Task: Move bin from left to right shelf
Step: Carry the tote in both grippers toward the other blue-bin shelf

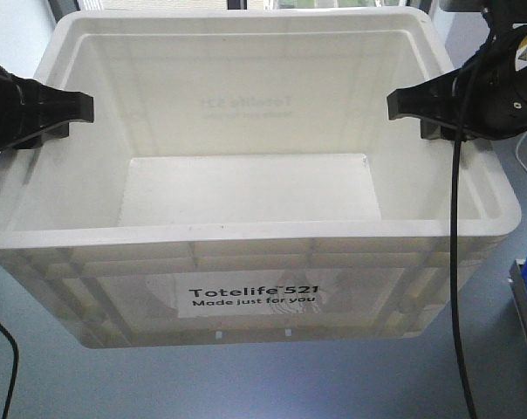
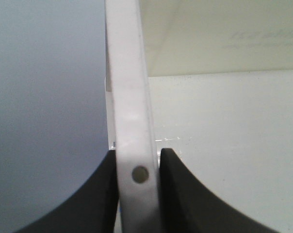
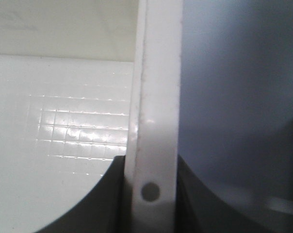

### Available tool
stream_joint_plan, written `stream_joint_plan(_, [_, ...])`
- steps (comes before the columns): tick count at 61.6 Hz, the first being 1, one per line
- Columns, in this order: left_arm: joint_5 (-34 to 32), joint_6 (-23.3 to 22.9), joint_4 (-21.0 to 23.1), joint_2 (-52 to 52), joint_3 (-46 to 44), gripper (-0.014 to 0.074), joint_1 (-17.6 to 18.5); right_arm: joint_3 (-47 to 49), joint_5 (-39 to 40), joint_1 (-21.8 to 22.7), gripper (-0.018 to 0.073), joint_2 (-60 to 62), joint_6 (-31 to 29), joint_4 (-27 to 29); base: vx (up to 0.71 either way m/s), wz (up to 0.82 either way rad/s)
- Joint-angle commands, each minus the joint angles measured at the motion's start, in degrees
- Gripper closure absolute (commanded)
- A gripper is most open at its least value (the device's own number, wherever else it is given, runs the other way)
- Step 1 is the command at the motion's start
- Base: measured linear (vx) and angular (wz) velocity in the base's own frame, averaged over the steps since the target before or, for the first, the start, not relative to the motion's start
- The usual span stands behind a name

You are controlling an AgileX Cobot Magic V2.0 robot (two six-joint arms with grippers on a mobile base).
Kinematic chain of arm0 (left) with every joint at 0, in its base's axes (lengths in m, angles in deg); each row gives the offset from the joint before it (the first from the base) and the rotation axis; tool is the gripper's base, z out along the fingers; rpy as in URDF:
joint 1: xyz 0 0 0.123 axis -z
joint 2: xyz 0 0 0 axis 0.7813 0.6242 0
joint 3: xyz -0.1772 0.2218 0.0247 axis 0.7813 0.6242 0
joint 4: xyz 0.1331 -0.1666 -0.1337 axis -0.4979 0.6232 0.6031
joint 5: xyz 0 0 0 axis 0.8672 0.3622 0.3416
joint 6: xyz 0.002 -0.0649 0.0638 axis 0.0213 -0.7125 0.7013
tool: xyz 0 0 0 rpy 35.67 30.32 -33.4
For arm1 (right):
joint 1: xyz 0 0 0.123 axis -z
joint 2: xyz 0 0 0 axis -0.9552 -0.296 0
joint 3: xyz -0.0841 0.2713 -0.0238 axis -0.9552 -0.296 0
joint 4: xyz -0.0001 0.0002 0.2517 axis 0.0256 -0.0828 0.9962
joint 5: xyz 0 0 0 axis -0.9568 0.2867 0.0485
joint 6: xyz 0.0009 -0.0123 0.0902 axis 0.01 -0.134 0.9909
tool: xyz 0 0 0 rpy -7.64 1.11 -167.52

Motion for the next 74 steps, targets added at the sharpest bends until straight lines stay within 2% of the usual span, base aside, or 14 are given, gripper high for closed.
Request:
stream_joint_plan(1, [-5.3, 0.6, -2.3, -2.0, -2.3, 0.0452, 0.0, 2.4, 6.0, 0.3, 0.0567, 2.6, 0.0, -2.5, 0.17, 0.35])
stream_joint_plan(74, [-5.3, 0.6, -2.3, -2.0, -2.3, 0.0452, 0.0, 2.4, 6.0, 0.3, 0.0567, 2.6, 0.0, -2.5, 0.15, 0.53])
